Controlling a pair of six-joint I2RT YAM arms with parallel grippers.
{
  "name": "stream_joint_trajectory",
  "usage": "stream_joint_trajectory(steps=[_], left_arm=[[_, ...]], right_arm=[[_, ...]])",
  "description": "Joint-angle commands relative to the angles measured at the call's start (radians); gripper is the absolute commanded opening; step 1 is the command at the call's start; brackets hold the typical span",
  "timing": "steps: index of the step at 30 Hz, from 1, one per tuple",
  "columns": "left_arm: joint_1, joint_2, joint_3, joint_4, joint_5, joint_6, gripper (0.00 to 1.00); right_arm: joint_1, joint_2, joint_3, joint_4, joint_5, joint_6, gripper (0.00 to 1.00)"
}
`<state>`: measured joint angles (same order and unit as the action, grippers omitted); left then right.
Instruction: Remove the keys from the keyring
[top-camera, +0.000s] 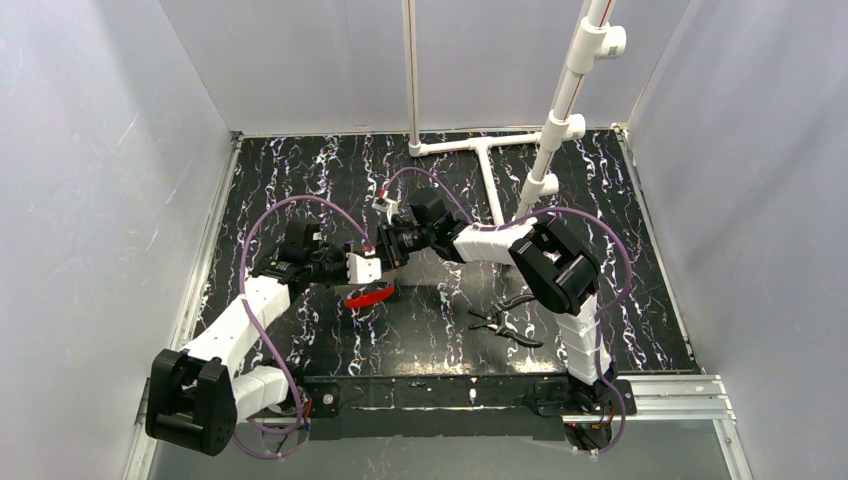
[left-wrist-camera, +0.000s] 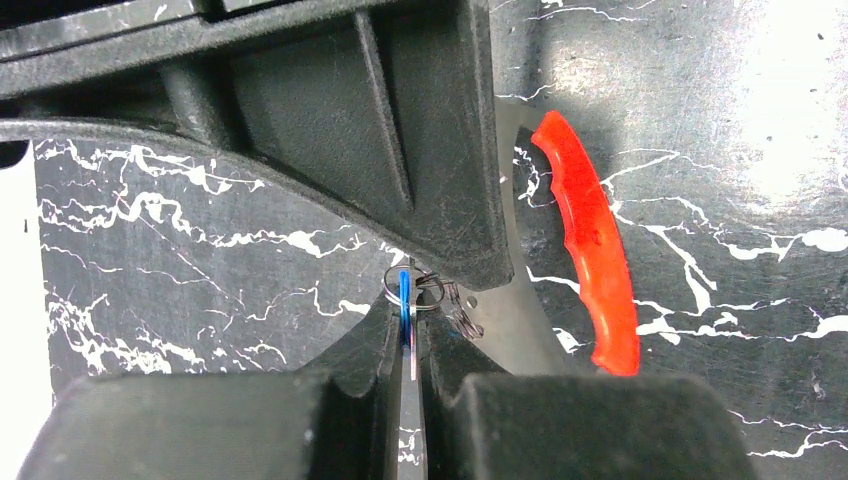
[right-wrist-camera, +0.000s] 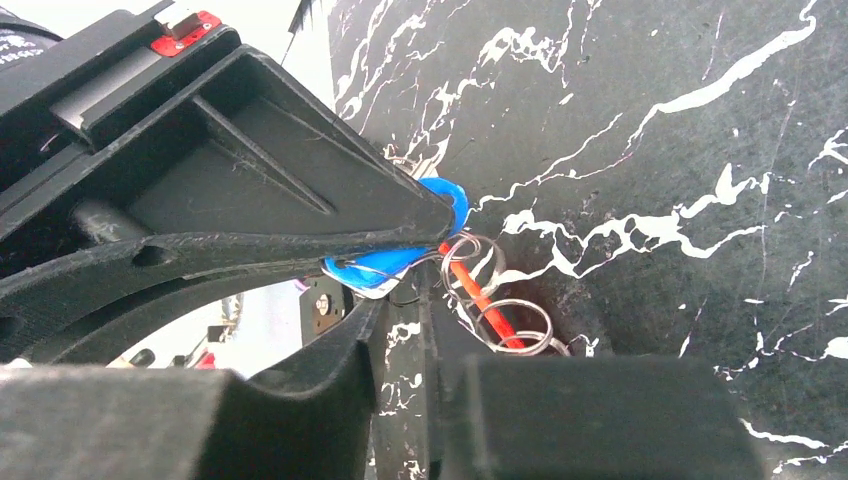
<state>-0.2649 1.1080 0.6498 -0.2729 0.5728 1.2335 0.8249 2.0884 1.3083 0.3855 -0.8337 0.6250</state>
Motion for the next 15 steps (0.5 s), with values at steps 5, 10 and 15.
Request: stream_joint_trajectory(steps=[5,10,15], left_arm=[[-0.005,-0.013,0.024,-0.033,0.024,-0.033,0.0],[-0.003,0.016,0.065,-0.071,0.008,-0.097,0.0],[0.008,0.038,0.092,-0.081,0.01,-0.147,0.0]], right_arm=[[0.002,-0.002,0.025,0.059,0.002,-0.032,0.03],[0.002,-0.047,-0.008,0.046,0.038,-0.192,0.01],[0.003,-0.087,-0.053,0.028,0.072,-0.376,0.01]])
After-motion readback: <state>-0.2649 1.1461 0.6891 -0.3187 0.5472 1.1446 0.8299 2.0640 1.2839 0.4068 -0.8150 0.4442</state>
